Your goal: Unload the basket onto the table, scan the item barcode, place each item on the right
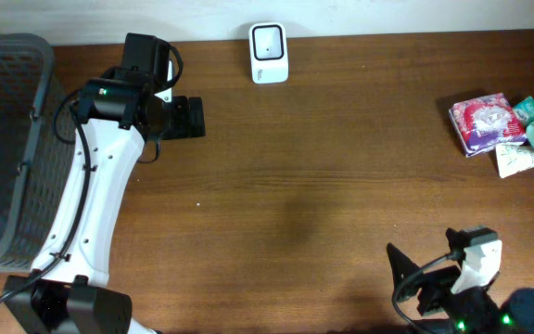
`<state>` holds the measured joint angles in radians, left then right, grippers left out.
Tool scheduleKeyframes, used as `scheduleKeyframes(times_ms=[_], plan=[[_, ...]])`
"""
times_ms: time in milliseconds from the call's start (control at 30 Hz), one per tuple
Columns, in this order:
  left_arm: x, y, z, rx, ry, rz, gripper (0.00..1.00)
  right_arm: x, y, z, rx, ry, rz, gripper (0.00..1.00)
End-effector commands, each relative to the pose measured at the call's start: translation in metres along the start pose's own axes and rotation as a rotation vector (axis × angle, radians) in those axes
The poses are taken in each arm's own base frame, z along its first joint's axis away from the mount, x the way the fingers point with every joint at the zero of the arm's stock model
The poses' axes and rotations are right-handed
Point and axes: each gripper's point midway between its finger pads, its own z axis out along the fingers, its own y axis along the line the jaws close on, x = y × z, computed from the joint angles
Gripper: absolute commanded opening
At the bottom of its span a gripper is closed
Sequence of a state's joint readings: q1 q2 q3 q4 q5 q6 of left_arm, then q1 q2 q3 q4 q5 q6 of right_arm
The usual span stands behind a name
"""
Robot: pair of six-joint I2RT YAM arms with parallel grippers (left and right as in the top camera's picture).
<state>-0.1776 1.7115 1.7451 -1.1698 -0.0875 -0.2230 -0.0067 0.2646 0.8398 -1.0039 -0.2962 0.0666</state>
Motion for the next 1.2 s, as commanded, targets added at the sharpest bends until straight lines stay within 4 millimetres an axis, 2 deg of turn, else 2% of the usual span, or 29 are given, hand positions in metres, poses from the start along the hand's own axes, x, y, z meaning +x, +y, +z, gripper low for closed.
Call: scheduleKeyframes(times_ms=[0,167,433,567,733,833,1000,1167], plan=[[-0.002,0.001,-0.003,-0.007,-0.010,0.021,0.99,0.000,-0.024,0.019,0.101,-0.068,-0.026,0.99],[-0.002,0.001,-0.003,-0.008,-0.010,0.021,0.99,0.014,-0.036,0.053,0.094,-0.266,-0.075,0.99],[-0.002,0.000,-0.003,-0.007,-0.011,0.021,0.99,0.033,-0.048,0.090,0.087,-0.345,-0.103,0.99],[-0.002,0.001,-0.003,-0.007,-0.010,0.021,0.99,0.033,-0.052,0.103,0.079,-0.467,-0.132,0.99],[-0.002,0.001,-0.003,-0.007,-0.010,0.021,0.99,0.037,-0.060,0.105,0.117,-0.453,-0.119,0.99],[-0.002,0.001,-0.003,-0.007,-0.010,0.021,0.99,0.057,-0.064,0.114,0.126,-0.361,-0.098,0.99],[-0.002,0.000,-0.003,-0.007,-0.011,0.021,0.99,0.057,-0.064,0.114,0.127,-0.363,-0.098,0.99],[-0.002,0.001,-0.003,-0.007,-0.010,0.021,0.99,0.058,-0.082,0.111,0.227,-0.361,-0.078,0.98]])
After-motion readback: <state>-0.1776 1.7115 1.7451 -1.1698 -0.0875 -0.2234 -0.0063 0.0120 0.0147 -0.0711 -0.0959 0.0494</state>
